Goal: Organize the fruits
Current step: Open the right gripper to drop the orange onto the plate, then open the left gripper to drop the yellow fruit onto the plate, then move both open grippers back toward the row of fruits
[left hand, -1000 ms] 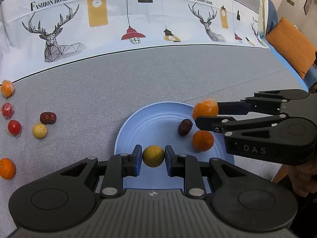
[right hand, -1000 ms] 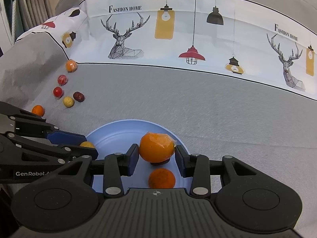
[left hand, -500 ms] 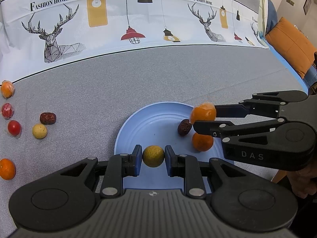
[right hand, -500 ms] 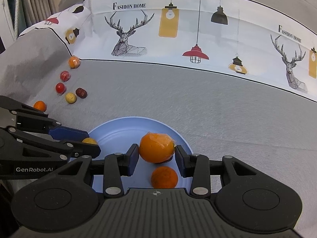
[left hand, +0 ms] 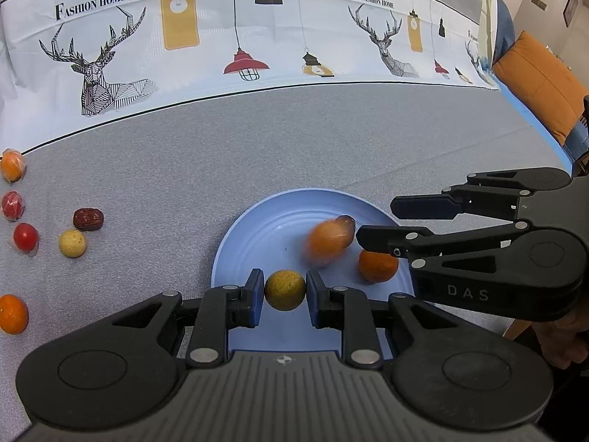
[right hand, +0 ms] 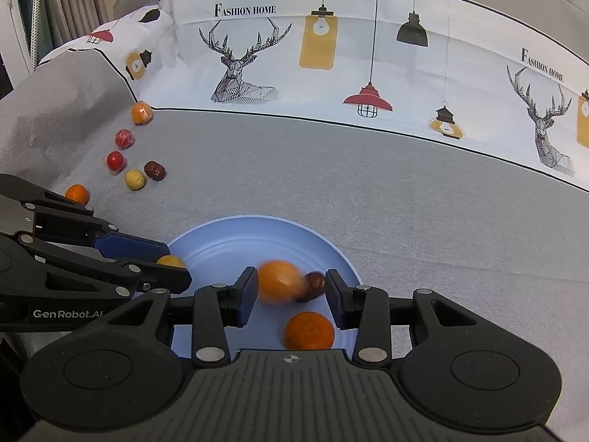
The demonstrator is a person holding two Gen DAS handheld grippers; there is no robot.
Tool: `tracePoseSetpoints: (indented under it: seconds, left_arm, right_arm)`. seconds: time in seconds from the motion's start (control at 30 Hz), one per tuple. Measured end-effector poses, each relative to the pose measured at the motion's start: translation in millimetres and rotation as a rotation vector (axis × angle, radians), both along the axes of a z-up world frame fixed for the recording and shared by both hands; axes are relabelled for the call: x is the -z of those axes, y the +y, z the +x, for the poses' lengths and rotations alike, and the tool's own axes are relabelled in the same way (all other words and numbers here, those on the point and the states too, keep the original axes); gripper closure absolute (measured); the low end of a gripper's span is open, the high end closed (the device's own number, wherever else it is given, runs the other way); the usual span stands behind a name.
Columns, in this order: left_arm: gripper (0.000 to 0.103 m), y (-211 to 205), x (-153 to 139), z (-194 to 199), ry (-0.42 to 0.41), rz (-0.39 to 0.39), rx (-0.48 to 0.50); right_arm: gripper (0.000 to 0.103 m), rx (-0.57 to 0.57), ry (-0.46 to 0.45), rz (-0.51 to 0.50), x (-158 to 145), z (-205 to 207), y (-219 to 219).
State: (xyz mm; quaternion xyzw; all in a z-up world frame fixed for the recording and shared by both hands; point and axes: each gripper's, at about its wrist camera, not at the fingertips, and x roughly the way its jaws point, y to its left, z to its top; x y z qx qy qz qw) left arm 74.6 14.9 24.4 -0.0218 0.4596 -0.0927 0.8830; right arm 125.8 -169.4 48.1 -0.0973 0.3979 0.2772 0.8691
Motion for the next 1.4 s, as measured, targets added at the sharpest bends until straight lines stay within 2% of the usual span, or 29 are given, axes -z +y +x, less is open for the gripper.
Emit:
tracePoseSetpoints:
  seconds: [0.07, 0.13, 0.2, 0.5, 0.57, 0.6, 0.7, 0.77, 0.87, 1.03, 1.2, 1.33, 1.4]
  left_arm:
    - [0.076, 0.0, 0.5, 0.2, 0.001, -0.004, -0.002]
    - [0.072, -0.4, 1.6, 1.0, 0.009, -0.011, 0.000]
    - [0.064, -0.5, 0.9, 0.9, 0.001, -0.005, 0.001]
    - [0.065, 6.7, -5.6, -1.4, -0.037, -0.007, -0.041]
    - [0.068, 9.8, -9.1, -2.2, -0.055, -0.011, -0.060]
    - [0.074, 11.9, -10.9, -2.7, -0.063, -0.010, -0.069]
    - [0.083, 17.3, -15.8, -4.0, -0.087, 0.009, -0.108]
    - [0.086, 20.7, -20.2, -5.2, -0.107, 0.022, -0.129]
    - [0.088, 25.4, -27.5, -7.8, -0.141, 0.028, -0.155]
    - [0.089, 28.2, -34.9, -9.4, -0.176, 0.055, -0.172]
    - [0.089, 31.3, -47.0, -13.6, -0.225, 0.091, -0.194]
    - [0.089, 64.2, -70.7, -9.5, -0.206, -0.096, -0.311]
    - [0.089, 77.7, -84.1, 1.6, -0.196, -0.131, -0.360]
  right_arm:
    - [0.060, -0.001, -0.001, -0.004, 0.1, -0.3, 0.6]
    - [0.052, -0.001, -0.005, -0.010, 0.0, -0.8, 1.0]
    - [0.048, 0.004, -0.012, -0.010, -0.9, -1.3, 0.9]
    - [0.044, 0.046, -0.032, -0.016, -2.4, 0.4, -2.3]
    - [0.044, 0.057, -0.040, -0.016, -3.3, 1.7, -3.4]
    - [0.044, 0.062, -0.043, -0.016, -3.8, 2.6, -3.8]
    - [0.044, 0.076, -0.065, -0.023, -5.7, 2.9, -4.0]
    - [0.045, 0.086, -0.084, -0.023, -7.9, 3.3, -4.2]
    - [0.049, 0.106, -0.112, -0.013, -11.1, 4.6, -6.4]
    - [0.074, 0.119, -0.146, 0.022, -16.5, 6.9, -9.2]
    - [0.077, 0.122, -0.171, 0.056, -22.0, 7.3, -7.9]
    - [0.077, 0.118, -0.186, 0.085, -27.1, 5.3, -7.3]
    - [0.077, 0.117, -0.190, 0.096, -28.9, 5.7, -7.2]
